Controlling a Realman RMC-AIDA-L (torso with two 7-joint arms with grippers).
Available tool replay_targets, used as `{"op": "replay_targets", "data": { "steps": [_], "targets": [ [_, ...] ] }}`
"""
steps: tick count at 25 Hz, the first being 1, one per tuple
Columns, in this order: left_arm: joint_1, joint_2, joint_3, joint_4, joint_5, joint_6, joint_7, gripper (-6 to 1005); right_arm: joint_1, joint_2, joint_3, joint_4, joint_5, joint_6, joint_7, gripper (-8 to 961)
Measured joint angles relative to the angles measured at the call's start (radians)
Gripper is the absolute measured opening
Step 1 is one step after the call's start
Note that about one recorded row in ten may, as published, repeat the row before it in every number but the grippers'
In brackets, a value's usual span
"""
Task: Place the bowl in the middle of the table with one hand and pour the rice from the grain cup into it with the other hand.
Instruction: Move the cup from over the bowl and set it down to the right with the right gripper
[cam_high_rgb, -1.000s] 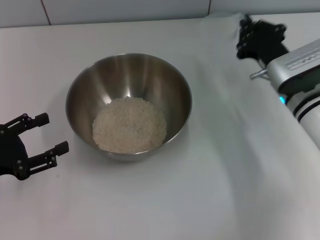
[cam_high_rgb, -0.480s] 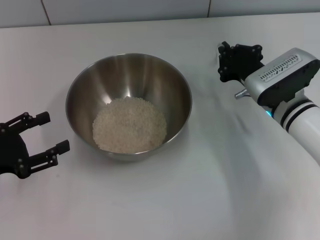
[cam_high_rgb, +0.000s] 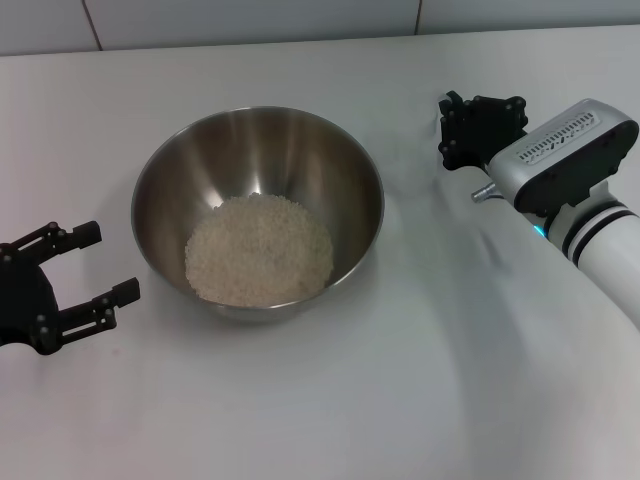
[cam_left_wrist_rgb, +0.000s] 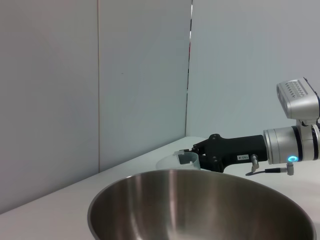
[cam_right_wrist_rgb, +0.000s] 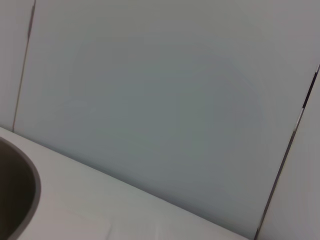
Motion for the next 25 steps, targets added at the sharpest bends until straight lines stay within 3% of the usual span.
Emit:
{"op": "replay_targets", "data": {
  "steps": [5,21,25],
  "targets": [
    [-0.001,0.002,0.000,0.000,0.000,-0.001,0.000,812,-0.004,0.000,-0.007,0.003,-0.003,0.000,0.000,28],
    [-0.002,0.002,0.000,0.000,0.000,0.004,0.000,813,-0.029,-0.001,-0.040,0.004,-0.003,-0.002,0.000,615],
    [-0.002,0.002,0.000,0.000,0.000,0.004,0.000,813,-0.054,-0.004,-0.040,0.015,-0.004,-0.025,0.000,615]
  ]
}}
